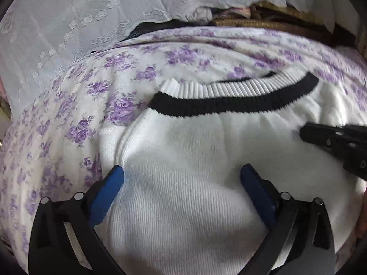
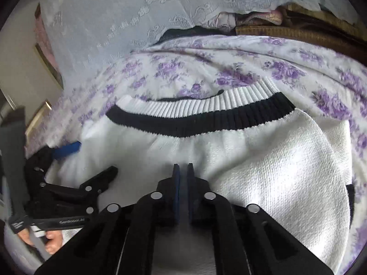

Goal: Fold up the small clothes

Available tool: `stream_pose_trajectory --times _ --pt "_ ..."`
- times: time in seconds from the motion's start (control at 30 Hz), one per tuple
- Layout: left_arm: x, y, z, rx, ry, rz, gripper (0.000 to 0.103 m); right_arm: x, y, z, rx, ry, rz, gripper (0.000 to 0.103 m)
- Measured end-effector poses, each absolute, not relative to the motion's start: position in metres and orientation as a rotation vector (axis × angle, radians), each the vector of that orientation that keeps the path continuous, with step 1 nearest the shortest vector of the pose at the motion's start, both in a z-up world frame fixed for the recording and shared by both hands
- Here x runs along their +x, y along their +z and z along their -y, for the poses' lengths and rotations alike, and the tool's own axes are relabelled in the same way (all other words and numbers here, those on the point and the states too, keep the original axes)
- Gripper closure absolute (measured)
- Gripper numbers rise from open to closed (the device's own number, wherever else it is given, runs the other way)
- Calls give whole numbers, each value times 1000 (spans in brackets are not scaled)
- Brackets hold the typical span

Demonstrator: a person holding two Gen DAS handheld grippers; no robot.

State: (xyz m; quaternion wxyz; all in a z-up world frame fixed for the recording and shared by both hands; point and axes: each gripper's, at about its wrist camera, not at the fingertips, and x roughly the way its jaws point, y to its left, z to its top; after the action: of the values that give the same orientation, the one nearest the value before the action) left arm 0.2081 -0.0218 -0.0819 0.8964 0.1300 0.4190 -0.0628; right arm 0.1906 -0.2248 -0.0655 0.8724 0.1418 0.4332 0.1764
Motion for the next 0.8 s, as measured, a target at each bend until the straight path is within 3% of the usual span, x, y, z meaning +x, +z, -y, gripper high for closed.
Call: stream_pose_trajectory --times 0.2,0.27,0.3,0.4,0.6,0.8 --pt "170 -63 9 190 -177 -847 5 130 -33 238 291 319 -812 92" --pt "153 -61 7 200 -178 -832 5 112 -34 238 261 323 -815 69" --pt "149 -64 7 218 -173 -841 5 104 -39 236 222 312 -835 66" --pt "147 -82 9 258 -159 -887 4 88 -58 239 181 312 -855 66" --pt "122 -71 -5 169 -178 -888 5 63 -45 249 225 276 -798 65" --pt "123 -92 -9 178 -178 -978 4 59 -70 264 255 256 -885 62"
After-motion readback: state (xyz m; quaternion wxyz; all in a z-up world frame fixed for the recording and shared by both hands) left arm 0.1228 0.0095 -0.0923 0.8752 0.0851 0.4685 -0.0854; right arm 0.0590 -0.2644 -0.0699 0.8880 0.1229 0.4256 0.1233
